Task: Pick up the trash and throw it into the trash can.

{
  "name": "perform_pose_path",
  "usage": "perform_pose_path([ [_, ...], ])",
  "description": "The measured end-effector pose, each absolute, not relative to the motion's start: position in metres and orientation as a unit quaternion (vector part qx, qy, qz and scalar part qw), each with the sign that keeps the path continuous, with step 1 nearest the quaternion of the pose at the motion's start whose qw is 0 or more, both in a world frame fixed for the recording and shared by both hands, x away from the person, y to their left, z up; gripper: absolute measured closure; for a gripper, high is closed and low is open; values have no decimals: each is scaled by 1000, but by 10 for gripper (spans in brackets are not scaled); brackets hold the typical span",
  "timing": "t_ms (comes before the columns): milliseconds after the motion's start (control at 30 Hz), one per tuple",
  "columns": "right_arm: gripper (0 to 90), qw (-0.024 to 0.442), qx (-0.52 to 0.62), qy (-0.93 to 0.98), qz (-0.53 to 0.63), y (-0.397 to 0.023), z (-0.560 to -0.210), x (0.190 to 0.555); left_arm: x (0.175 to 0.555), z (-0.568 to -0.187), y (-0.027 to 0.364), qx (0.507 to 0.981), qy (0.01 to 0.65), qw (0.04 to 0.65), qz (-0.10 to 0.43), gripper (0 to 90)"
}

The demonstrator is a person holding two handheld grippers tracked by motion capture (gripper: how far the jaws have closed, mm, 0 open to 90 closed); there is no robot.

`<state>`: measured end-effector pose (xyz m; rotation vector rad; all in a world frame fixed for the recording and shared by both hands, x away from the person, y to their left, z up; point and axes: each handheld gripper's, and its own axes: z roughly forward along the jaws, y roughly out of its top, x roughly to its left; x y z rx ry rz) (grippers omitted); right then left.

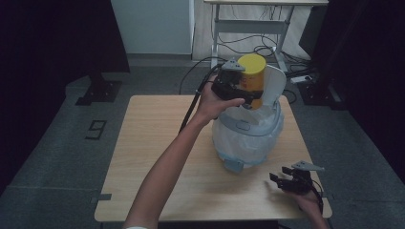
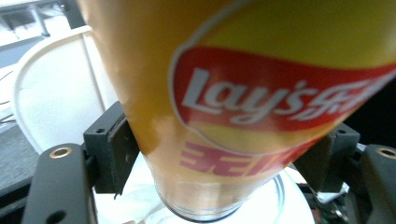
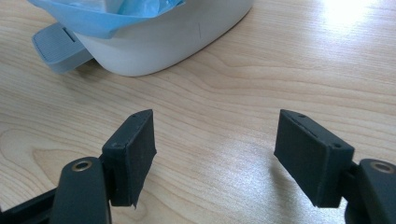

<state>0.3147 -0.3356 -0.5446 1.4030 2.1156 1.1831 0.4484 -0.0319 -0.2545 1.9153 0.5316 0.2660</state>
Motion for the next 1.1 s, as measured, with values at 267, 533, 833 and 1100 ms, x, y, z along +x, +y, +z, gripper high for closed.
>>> perform_pose_path([
  [267, 281, 170, 492, 745, 416, -335, -544, 314, 450, -262, -40, 815, 240, 510, 132, 63],
  [533, 281, 172, 490, 746, 417, -335, -544, 314, 438, -263, -24, 812, 235, 517, 134, 92],
  [833, 281, 173, 488, 748, 415, -333, -543, 314, 409, -272, 7, 812, 224, 517, 155, 111],
  [1100, 281, 173, 485, 751, 414, -331, -543, 314, 391, -288, 43, 802, 241, 521, 167, 126],
])
